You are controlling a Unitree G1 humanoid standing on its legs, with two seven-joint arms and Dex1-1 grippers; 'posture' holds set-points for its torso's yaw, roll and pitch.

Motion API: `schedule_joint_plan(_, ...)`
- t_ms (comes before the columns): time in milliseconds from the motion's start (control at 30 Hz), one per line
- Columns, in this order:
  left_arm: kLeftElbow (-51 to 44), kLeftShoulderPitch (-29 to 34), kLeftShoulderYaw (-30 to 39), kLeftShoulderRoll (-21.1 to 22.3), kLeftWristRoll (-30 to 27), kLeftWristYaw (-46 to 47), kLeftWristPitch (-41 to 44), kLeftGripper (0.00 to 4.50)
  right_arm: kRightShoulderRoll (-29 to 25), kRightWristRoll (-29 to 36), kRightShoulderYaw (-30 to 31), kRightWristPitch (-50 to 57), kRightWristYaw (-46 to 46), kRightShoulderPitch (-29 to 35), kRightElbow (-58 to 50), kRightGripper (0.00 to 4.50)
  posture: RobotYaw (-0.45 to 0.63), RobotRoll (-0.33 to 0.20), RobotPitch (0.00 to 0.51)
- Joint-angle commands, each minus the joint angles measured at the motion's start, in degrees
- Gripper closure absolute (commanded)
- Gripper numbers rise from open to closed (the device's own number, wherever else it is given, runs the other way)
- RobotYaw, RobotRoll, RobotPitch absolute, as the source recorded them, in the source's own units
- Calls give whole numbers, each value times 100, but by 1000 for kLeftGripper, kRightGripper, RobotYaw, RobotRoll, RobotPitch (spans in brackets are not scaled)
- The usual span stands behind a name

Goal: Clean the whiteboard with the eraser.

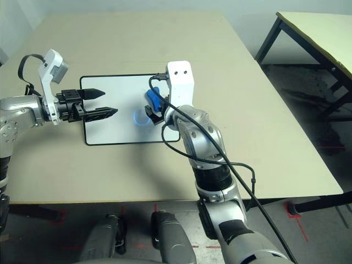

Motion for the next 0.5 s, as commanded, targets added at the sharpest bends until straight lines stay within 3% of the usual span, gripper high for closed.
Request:
schedule_joint_plan(33, -133, 103, 79, 42, -18, 29, 82, 0, 35, -3, 37, -157, -86, -105, 113, 15, 24, 0, 152)
schedule_joint_plan(100, -151, 116, 87, 41, -31, 47, 94, 0, 34, 0, 36, -186, -120, -128, 113, 15, 24, 0, 152)
schedule_joint_plan(167, -164, 123, 93, 36, -43, 61, 106, 0, 27, -1, 44, -182, -148, -136, 90, 561, 24, 0, 152)
schedule_joint_plan(500, -136, 116, 66, -7, -52, 101, 81, 0, 23, 38, 184, 239, -226, 87, -405, 3903, 12, 0, 152)
